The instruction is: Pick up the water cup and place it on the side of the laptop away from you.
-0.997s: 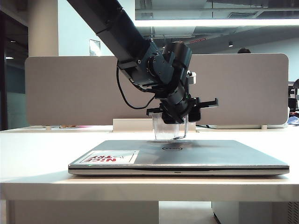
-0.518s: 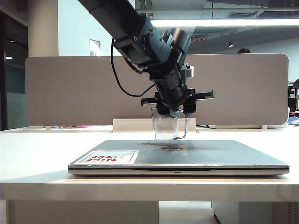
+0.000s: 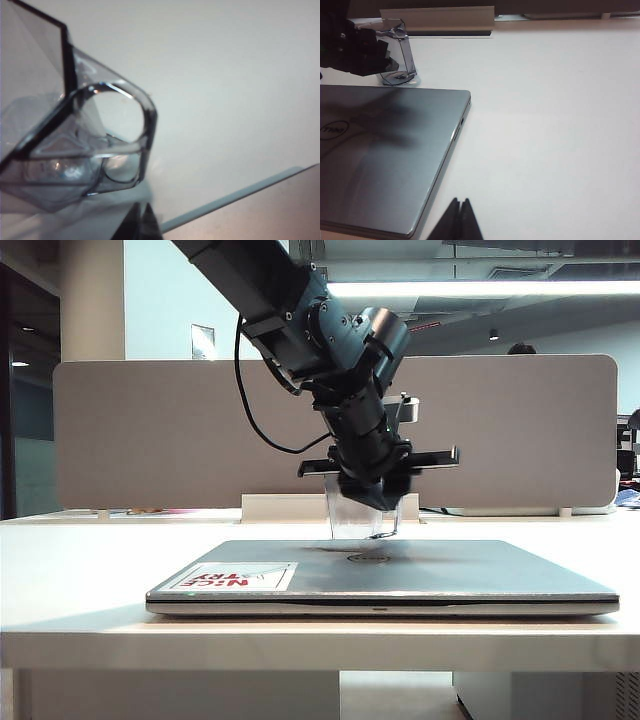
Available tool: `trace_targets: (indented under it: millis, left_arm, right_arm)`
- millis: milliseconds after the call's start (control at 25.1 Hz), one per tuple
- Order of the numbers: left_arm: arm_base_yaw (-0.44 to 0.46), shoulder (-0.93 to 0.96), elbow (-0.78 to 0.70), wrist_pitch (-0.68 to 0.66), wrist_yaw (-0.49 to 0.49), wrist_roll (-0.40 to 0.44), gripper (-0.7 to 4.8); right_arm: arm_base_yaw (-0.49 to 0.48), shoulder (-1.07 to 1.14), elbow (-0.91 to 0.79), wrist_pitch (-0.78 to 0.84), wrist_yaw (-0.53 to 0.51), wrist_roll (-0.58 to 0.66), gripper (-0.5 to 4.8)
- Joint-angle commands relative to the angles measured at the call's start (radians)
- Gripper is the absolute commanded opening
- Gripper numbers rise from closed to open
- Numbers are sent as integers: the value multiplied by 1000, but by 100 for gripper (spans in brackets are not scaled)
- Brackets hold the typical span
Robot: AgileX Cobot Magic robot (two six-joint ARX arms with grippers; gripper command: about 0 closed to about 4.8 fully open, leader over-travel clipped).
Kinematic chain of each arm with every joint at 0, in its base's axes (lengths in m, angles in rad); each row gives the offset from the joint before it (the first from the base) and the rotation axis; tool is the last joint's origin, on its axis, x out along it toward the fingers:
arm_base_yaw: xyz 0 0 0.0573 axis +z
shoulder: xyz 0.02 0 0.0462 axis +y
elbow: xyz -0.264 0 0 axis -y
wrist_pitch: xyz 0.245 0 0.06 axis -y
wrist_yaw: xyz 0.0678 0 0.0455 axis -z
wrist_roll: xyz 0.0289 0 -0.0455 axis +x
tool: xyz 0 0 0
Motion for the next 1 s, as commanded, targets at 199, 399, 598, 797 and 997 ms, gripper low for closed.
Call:
trace_targets:
  millis: [199,399,598,797,997]
  left_arm:
    - [-2,-5,2,88,5,5,-6]
    - [-1,10,2,192,12,5,-6]
    - [2,30,2,246,38,5,-6]
    - [5,29,2,215,133,5,-6]
    - [1,-46,2,26,205,28,-6]
  right_arm:
    - [0,0,-3,8,-17,1,-8]
    - [0,0,-3,9,-19,1,-8]
    - [0,0,-3,9,-19,0,-8]
    - [0,0,-3,9,-19,0,-8]
    - [0,0,-3,9,-18,0,-8]
